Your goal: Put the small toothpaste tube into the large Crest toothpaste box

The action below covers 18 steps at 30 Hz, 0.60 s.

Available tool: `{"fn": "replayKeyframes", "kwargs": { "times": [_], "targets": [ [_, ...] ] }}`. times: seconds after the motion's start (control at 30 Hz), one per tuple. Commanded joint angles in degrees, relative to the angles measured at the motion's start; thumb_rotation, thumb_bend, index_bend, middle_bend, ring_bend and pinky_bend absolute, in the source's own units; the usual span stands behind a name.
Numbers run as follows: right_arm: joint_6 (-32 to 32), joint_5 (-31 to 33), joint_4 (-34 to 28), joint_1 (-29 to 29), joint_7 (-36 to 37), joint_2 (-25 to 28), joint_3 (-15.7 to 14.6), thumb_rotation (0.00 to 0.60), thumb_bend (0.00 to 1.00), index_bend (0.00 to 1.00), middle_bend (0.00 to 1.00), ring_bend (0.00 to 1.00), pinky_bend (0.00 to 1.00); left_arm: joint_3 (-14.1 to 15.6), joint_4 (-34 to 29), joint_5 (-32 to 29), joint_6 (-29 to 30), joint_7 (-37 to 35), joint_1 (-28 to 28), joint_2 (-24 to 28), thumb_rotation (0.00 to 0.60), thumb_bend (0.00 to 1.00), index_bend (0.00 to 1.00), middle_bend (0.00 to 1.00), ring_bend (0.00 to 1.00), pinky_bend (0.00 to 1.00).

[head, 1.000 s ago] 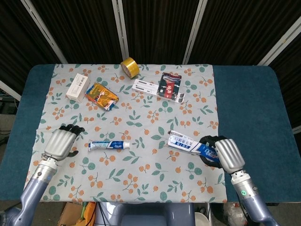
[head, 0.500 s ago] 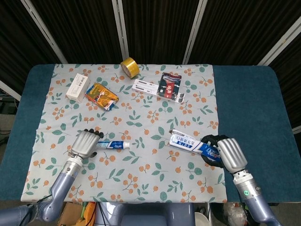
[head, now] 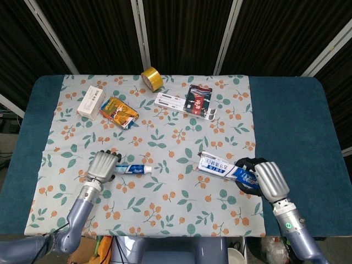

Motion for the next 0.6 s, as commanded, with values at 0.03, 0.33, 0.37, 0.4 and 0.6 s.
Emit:
{"fn": "replayKeyframes", "kwargs": {
  "times": [0.03, 0.33, 0.37, 0.4, 0.6],
  "targets": [
    [0.03, -0.09, 0.0, -0.09, -0.04, -0.04, 0.05, 0.6, 0.37, 0.53, 0.58, 0.5, 0.46, 0.14, 0.98, -0.53, -0.22, -0.37, -0.46, -0.9, 0.6, 0.27, 0.48, 0.52, 0.45, 0.51],
    [0.11, -0.32, 0.16, -0.44, 0.24, -0.17, 0.18, 0.6, 0.38, 0.53, 0.58, 0.5, 0.46, 1.32, 2.35, 0.94, 0.19, -1.58, -1.12, -2.22, 0.6, 0.43, 0.69, 0.75, 0.66, 0.68],
    [0.16, -0.39, 0.14, -0.49, 0.25, -0.15, 0.19, 0.6, 0.38, 0.53, 0.58, 0.5, 0.46, 1.45, 2.42, 1.21, 0.24, -1.83, -1.15, -2.23, 0.6, 0.44, 0.7, 0.76, 0.67, 0.69],
    [0.19, -0.44, 0.13, -0.53, 0.27, -0.12, 0.21, 0.6, 0.38, 0.53, 0.58, 0.5, 0.46, 1.6, 2.49, 1.54, 0.34, -2.1, -1.16, -2.21, 0.6, 0.45, 0.71, 0.77, 0.67, 0.69],
    [0.48, -0.78, 0.0, -0.79, 0.46, 0.03, 0.34, 0.6, 0.38, 0.53, 0.58, 0.5, 0.46, 2.14, 1.45, 6.0, 1.91, -4.39, -1.41, -0.87, 0.6, 0.46, 0.72, 0.78, 0.68, 0.7]
  ]
}}
